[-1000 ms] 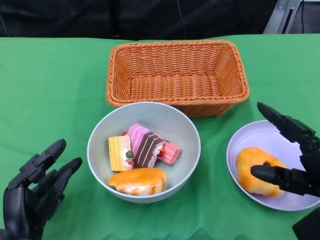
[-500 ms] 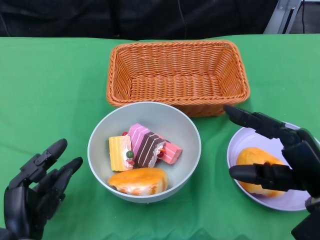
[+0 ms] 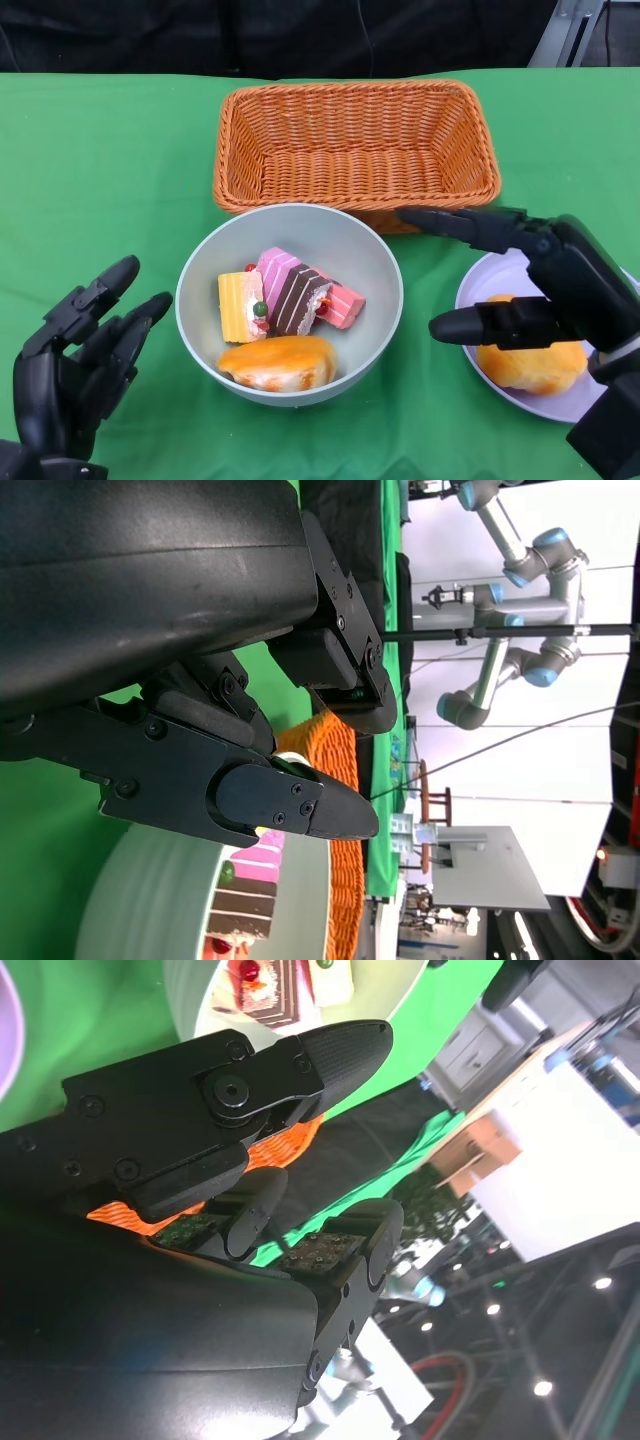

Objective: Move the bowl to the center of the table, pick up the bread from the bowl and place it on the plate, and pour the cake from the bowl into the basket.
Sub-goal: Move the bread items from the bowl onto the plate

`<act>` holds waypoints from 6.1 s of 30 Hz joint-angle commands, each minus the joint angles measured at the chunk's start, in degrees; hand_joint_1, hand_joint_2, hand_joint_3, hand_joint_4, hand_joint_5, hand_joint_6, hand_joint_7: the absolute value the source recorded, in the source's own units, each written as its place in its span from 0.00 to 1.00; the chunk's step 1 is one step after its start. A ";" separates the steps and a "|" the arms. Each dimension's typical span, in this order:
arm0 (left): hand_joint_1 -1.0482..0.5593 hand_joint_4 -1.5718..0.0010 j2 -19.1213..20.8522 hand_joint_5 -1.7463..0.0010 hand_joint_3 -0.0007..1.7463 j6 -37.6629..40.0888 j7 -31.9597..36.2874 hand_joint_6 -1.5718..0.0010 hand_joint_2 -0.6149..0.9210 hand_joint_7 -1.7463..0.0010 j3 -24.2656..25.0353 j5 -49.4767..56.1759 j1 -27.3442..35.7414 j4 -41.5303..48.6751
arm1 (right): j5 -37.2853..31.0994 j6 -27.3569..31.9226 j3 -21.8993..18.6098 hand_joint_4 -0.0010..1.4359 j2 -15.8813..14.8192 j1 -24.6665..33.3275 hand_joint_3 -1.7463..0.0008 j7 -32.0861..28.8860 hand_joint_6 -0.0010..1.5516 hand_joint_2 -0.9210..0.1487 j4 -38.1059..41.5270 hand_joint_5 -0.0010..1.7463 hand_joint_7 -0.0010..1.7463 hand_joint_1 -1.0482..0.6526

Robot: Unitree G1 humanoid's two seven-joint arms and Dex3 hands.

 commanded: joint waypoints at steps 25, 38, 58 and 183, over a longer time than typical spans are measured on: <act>0.29 0.40 -0.39 1.00 0.08 0.02 2.02 0.48 1.00 1.00 -1.03 0.60 0.90 -3.16 | -14.56 -7.73 3.67 0.51 1.33 -8.87 1.00 -4.84 0.43 0.04 3.59 0.13 0.01 0.14; 0.28 0.40 -0.85 1.00 0.08 0.62 1.26 0.48 1.00 1.00 -1.37 -1.13 2.57 -8.81 | -21.57 -9.05 6.69 0.53 1.09 -13.12 1.00 -12.56 0.43 0.05 12.37 0.11 0.00 0.15; 0.25 0.39 -1.87 1.00 0.08 5.85 3.86 0.47 1.00 1.00 -3.90 0.34 7.67 -21.56 | -26.21 -10.02 10.60 0.56 -0.63 -15.21 1.00 -17.85 0.44 0.03 16.77 0.06 0.00 0.16; 0.26 0.39 -5.05 1.00 0.09 1.91 7.67 0.47 1.00 1.00 -4.79 1.06 12.17 -27.02 | -34.06 -10.53 31.84 0.54 8.20 -32.43 0.97 -27.33 0.41 0.00 47.66 0.00 0.00 0.08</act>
